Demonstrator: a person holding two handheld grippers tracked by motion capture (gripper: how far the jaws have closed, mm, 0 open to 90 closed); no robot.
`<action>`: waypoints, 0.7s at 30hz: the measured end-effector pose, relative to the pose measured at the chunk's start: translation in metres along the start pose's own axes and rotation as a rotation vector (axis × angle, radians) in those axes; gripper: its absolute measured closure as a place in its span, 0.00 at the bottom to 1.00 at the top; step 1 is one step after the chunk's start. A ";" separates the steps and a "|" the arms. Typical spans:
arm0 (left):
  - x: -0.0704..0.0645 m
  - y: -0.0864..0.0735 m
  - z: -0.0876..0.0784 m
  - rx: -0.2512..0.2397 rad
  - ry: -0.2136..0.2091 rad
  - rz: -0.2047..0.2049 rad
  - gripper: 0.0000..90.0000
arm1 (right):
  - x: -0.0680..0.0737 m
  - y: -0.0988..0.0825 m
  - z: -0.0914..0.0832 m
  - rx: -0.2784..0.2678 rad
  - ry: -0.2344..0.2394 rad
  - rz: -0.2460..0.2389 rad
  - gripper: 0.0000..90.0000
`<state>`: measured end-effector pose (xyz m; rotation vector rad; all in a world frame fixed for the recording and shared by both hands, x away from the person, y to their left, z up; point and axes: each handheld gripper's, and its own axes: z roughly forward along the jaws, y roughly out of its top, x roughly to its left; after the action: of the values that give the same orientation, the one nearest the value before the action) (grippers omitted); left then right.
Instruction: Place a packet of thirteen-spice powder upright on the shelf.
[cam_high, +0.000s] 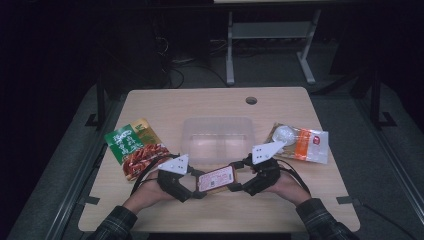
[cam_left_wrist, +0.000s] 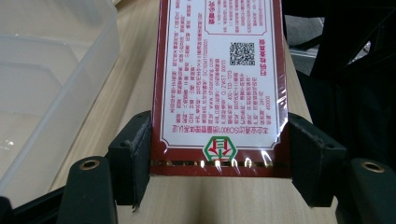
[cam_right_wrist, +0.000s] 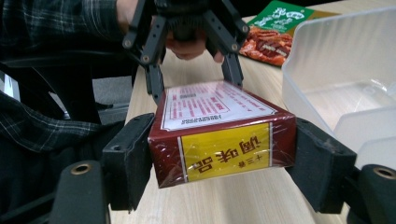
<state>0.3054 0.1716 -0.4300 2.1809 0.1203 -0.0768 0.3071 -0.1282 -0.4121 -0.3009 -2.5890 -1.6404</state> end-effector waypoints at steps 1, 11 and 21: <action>0.000 0.000 0.001 0.001 0.002 -0.001 0.35 | 0.001 0.001 0.000 -0.005 0.000 0.001 0.31; 0.000 0.000 0.006 0.023 0.008 0.008 0.35 | 0.004 0.008 0.000 -0.053 -0.011 0.007 0.31; -0.002 0.000 0.013 0.034 -0.004 -0.005 0.35 | 0.010 0.023 0.009 -0.115 -0.013 -0.022 0.31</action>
<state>0.3030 0.1609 -0.4372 2.2148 0.1231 -0.0866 0.3028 -0.1090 -0.3940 -0.2907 -2.5209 -1.8048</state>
